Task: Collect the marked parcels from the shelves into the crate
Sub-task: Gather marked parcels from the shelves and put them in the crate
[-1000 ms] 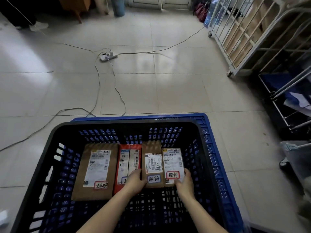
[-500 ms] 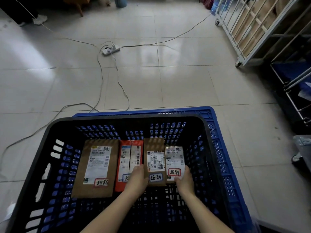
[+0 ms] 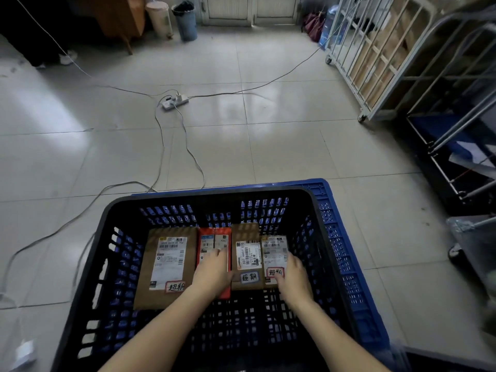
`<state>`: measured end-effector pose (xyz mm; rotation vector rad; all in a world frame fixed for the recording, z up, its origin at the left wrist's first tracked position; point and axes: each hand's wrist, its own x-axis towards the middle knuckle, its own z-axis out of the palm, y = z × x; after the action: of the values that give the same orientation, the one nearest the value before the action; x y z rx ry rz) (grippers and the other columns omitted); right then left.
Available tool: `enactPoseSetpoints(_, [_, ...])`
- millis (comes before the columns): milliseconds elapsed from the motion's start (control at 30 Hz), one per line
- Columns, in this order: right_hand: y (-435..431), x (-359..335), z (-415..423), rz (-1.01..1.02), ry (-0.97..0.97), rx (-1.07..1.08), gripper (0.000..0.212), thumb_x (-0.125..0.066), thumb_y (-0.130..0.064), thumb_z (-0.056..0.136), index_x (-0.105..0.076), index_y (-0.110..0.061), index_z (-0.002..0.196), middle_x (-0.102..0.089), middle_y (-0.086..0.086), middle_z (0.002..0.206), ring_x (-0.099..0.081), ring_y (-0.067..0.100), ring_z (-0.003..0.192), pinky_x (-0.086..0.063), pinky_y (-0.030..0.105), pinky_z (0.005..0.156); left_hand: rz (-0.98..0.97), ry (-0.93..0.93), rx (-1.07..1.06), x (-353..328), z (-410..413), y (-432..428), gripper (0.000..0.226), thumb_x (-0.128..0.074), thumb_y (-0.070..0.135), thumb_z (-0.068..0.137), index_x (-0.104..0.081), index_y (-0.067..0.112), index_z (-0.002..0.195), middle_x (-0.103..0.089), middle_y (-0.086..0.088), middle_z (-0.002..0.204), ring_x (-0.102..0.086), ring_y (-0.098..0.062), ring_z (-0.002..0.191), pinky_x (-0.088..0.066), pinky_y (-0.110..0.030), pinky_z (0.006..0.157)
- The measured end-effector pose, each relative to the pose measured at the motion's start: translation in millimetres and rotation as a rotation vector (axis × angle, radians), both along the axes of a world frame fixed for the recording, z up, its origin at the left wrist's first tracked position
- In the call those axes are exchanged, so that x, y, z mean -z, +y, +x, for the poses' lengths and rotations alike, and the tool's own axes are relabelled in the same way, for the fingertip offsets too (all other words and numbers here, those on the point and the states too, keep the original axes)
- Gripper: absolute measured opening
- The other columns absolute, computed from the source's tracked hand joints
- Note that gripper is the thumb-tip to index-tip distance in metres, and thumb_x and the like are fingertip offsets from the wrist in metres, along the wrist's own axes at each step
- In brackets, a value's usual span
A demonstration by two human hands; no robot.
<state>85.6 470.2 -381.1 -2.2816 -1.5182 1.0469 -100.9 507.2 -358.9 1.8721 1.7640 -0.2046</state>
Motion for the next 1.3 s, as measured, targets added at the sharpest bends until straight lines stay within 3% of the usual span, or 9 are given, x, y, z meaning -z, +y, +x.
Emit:
enactPoseSetpoints(200, [-20.3,-40.6,-6.0,0.056,-0.094,-0.053,0.055,-0.054,-0.023,0.092,-0.031,-0.011,0.140,-0.037,0.004,0.145,-0.038,0.020,0.130,-0.041,0.039,0.105,0.074,0.014,0.069,-38.8,-12.2,-11.3,0.067,-0.058,0.035,0.089,-0.028,0.013,0.144,-0.037,-0.009,0.147,-0.034,-0.027,0.134,-0.035,-0.039,0.109])
enactPoseSetpoints(600, [-99.3,-139.4,-9.8,0.184,-0.303,-0.128,0.057,-0.049,-0.036,0.094,-0.030,-0.011,0.142,-0.037,0.004,0.146,-0.035,0.021,0.133,-0.035,0.031,0.106,0.262,0.040,0.326,-125.5,-35.4,-59.7,0.064,-0.055,0.042,0.089,-0.034,0.013,0.141,-0.041,-0.007,0.144,-0.036,-0.026,0.133,-0.033,-0.035,0.110])
enactPoseSetpoints(867, [-188.4,-194.7,8.8,0.228,-0.437,0.071,0.064,-0.048,-0.040,0.093,-0.025,-0.012,0.145,-0.035,0.005,0.147,-0.034,0.021,0.134,-0.030,0.030,0.109,0.313,-0.018,0.512,-164.8,-11.2,-104.9,0.060,-0.051,0.042,0.090,-0.036,0.015,0.141,-0.045,-0.006,0.140,-0.039,-0.026,0.130,-0.034,-0.034,0.107])
enactPoseSetpoints(1300, [-349.3,-257.3,55.7,0.282,-0.503,0.510,0.064,-0.046,-0.040,0.094,-0.021,-0.012,0.146,-0.026,0.004,0.153,-0.025,0.020,0.140,-0.025,0.031,0.112,0.413,-0.215,0.925,-224.2,117.4,-217.4,0.062,-0.048,0.043,0.093,-0.029,0.016,0.144,-0.039,-0.004,0.145,-0.032,-0.024,0.136,-0.030,-0.035,0.110])
